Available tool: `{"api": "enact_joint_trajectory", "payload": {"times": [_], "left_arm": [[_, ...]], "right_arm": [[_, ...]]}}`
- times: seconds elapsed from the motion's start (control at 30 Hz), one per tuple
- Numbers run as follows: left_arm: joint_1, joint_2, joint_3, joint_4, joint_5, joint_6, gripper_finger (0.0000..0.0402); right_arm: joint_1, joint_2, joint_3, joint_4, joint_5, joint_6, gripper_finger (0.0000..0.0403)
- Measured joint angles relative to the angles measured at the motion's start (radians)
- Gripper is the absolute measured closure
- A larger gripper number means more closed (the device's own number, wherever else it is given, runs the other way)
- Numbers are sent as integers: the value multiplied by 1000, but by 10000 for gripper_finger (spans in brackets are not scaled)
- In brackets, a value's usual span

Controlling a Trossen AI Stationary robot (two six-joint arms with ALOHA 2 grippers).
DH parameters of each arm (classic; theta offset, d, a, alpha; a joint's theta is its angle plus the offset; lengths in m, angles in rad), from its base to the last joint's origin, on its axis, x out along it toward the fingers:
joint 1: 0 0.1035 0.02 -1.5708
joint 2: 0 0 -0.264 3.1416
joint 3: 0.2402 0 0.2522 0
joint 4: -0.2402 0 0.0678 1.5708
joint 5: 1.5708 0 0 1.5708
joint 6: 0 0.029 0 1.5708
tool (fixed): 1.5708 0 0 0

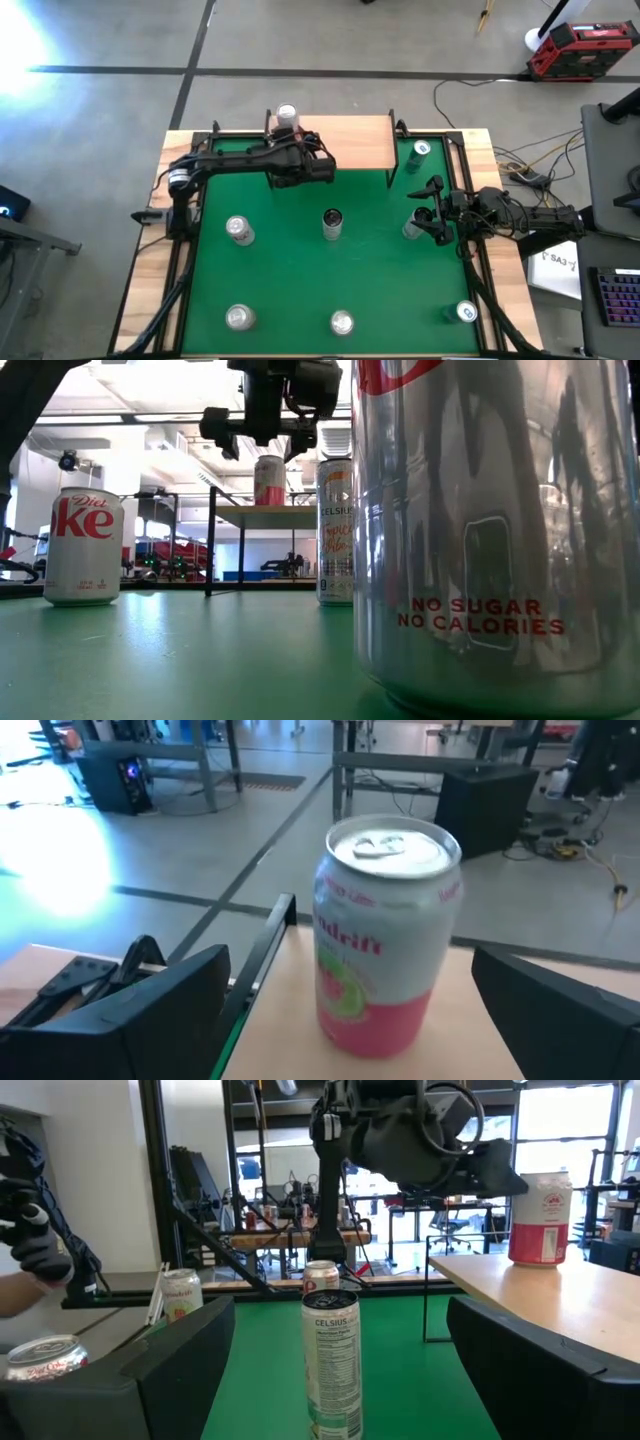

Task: Place canned beverage on shelf
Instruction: Put the top pink-white soda can on the shelf

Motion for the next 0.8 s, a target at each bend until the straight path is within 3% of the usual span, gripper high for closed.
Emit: {"api": "enact_joint_trajectory", "payload": {"times": [0.2, 0.47, 0.8], "left_arm": [[10, 0, -23, 27, -19, 3, 20], [27, 0, -32, 106, -45, 101, 97], [76, 0, -32, 207, 27, 241, 166]], "right_arm": [[0, 0, 0, 0, 0, 0, 46], [0, 0, 0, 0, 0, 0, 46], [0, 0, 0, 0, 0, 0, 46]]}}
